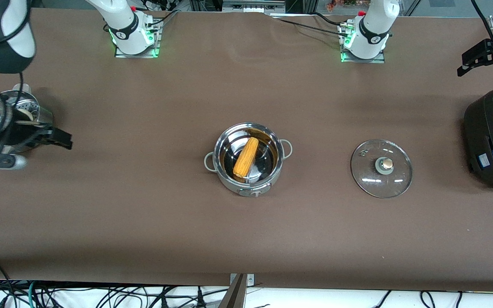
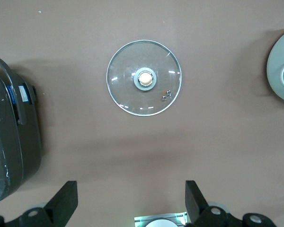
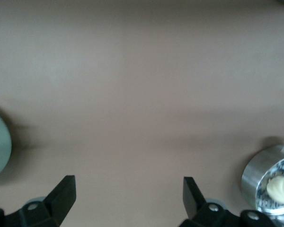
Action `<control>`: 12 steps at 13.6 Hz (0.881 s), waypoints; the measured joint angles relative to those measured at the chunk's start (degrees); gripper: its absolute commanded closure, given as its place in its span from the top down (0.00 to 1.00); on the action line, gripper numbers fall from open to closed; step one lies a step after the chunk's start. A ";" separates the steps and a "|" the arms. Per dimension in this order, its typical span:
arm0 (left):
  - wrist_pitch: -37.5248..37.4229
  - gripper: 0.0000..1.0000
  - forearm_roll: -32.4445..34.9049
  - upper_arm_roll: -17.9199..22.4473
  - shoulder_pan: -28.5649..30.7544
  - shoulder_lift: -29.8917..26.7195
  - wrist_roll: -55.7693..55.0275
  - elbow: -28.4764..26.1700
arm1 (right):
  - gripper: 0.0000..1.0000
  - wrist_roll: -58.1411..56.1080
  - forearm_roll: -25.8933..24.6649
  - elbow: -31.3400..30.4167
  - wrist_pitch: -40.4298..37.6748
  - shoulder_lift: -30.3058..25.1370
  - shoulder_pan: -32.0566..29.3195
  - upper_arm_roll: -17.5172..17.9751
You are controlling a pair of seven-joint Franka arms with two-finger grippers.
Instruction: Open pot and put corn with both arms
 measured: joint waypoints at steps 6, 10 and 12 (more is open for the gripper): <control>-0.05 1.00 0.00 -0.13 0.00 0.31 -2.27 0.84 | 1.00 -0.02 0.12 -15.61 6.48 -11.89 -0.82 -0.07; -0.16 1.00 0.00 -0.16 0.00 0.56 -3.75 0.95 | 1.00 -4.99 0.25 -17.63 5.02 -13.68 -3.52 -0.15; -0.31 1.00 0.00 -0.16 -0.01 0.58 -3.80 1.00 | 1.00 -5.74 0.28 -17.84 4.99 -13.07 -3.77 -0.09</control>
